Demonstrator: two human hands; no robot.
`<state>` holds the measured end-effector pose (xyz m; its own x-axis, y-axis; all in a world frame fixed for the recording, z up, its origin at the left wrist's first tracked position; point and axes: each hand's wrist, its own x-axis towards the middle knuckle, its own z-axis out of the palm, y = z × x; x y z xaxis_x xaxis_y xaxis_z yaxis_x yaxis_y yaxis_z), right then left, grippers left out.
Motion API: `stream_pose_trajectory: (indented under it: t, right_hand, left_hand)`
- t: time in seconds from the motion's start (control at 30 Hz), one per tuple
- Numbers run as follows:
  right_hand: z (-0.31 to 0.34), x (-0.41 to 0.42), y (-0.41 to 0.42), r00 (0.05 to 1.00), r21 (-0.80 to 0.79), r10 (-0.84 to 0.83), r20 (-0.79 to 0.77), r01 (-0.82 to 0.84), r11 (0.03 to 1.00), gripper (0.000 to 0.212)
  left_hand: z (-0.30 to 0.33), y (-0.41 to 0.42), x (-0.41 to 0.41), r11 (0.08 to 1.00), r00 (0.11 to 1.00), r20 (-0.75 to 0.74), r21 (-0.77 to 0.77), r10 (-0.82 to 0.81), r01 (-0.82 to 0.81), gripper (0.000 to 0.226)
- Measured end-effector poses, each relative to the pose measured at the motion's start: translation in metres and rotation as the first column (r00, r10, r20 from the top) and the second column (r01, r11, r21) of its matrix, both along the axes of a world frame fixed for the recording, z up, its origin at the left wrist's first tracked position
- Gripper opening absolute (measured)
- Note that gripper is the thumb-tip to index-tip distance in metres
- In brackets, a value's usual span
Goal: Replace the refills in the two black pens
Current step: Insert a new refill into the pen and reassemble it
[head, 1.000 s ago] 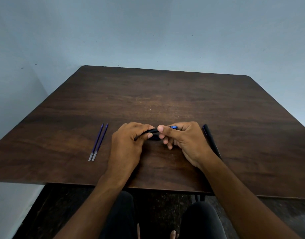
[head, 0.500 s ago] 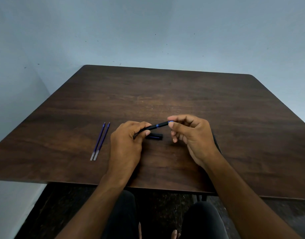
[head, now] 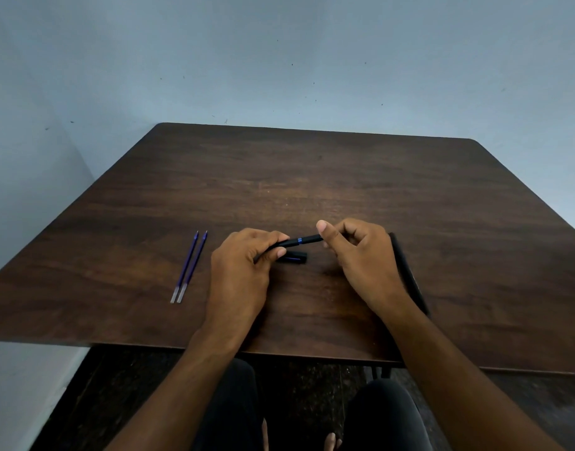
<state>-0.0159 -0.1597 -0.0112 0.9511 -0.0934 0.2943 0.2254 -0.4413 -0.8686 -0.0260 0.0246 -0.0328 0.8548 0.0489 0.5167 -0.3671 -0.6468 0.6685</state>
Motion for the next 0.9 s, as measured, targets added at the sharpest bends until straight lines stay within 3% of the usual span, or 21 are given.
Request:
stream_pose_trajectory:
  t: [0.17,0.3,0.37,0.7,0.8,0.9]
  right_hand:
    - [0.0001,-0.0004,0.0015,1.0,-0.057,-0.01,-0.014,0.009,0.998,0.05]
    - [0.0003,-0.0005,0.0011,0.997,0.153,0.062,-0.043,-0.054,0.987,0.015]
    - [-0.0006,0.0009,0.0006,0.997,0.157,0.074,-0.035,-0.067,0.985,0.009]
    - [-0.0044,0.0021,0.0016,1.0,-0.124,0.008,0.01,-0.006,0.992,0.046]
    - [-0.0029,0.0017,0.0034,0.999,-0.085,0.029,0.015,-0.027,0.996,0.054]
    - [-0.0013,-0.0008,0.0037,0.998,0.007,0.047,-0.03,-0.047,0.999,0.045]
  left_hand:
    - [-0.0003,0.0001,0.0,1.0,1.0,-0.001,-0.011,0.001,-0.001,0.026]
    - [-0.0005,-0.0001,0.0,0.998,1.0,-0.008,-0.056,0.014,-0.014,0.026]
    - [-0.0008,-0.0003,0.0005,0.998,1.0,-0.011,-0.064,0.01,-0.011,0.026]
    - [-0.0015,-0.0005,0.0007,1.0,1.0,0.009,-0.006,-0.004,0.004,0.025]
    - [-0.0015,-0.0005,0.0009,1.0,1.0,0.006,0.002,0.01,-0.01,0.025]
    - [-0.002,-0.0001,0.0008,1.0,1.0,0.002,-0.018,0.012,-0.012,0.025]
